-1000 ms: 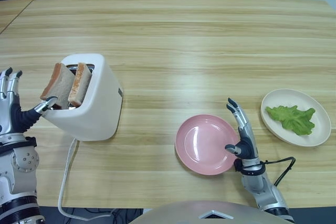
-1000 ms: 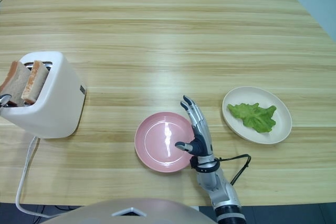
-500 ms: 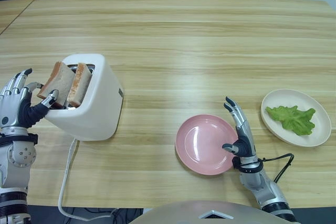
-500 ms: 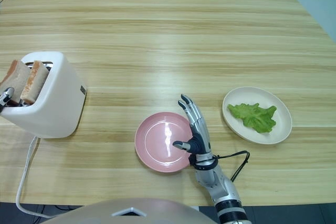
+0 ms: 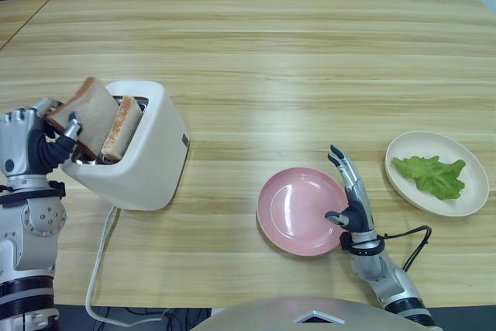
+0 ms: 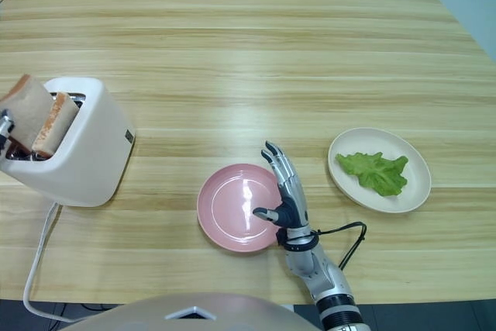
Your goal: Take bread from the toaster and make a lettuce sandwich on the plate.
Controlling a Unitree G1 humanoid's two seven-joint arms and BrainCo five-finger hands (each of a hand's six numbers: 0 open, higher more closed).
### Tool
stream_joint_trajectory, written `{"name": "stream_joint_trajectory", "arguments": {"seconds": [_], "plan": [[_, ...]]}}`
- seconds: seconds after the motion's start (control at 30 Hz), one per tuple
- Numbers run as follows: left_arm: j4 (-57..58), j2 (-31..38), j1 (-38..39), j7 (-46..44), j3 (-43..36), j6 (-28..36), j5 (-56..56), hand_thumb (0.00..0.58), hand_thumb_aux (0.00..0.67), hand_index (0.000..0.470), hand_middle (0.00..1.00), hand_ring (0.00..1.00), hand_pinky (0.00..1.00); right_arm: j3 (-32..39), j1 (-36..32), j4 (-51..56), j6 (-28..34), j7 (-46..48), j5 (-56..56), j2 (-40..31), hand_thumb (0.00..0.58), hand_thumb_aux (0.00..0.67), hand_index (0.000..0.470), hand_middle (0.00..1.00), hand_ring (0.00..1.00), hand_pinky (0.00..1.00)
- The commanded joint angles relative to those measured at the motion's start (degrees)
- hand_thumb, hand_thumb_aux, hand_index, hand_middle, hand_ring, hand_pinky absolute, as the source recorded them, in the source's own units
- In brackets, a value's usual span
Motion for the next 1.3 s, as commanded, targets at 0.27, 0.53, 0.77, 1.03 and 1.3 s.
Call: {"name": "stream_joint_trajectory", "arguments": {"seconds": [0.27,0.53,0.77,1.03,1.3], "plan": [[-5.99,-7.92,-6.32,8.13,2.69,-3.87,-9.47,0.580,0.670,0.470,1.00,1.00,1.00,-0.33,-1.07,1.94,1.53,-0.42,3.01,0.00,0.000,0.000,0.000,0.00,0.00,0.00],[-19.71,-18.73,-9.75,-4.88,-0.36,-3.68,-35.25,0.580,0.670,0.470,1.00,1.00,1.00,-1.91,-1.57,0.24,1.32,0.91,8.32,0.52,0.000,0.000,0.000,0.00,0.00,0.00],[-31.36,-21.37,4.73,-33.35,-24.10,-4.49,-48.89,0.580,0.670,0.470,1.00,1.00,1.00,-10.36,-2.29,-3.99,2.91,-1.35,10.37,-2.05,0.000,0.000,0.000,0.00,0.00,0.00],[-12.78,-26.03,0.38,-47.27,-38.64,-6.84,-38.63,0.580,0.670,0.470,1.00,1.00,1.00,-23.07,-1.06,-4.81,6.13,-4.99,8.75,-9.20,0.000,0.000,0.000,0.00,0.00,0.00],[3.17,-28.47,-4.28,-43.64,-42.58,-12.78,-22.80,0.580,0.670,0.470,1.00,1.00,1.00,-26.79,0.69,4.16,16.20,-11.25,-1.12,-18.22,0.000,0.000,0.000,0.00,0.00,0.00]]}}
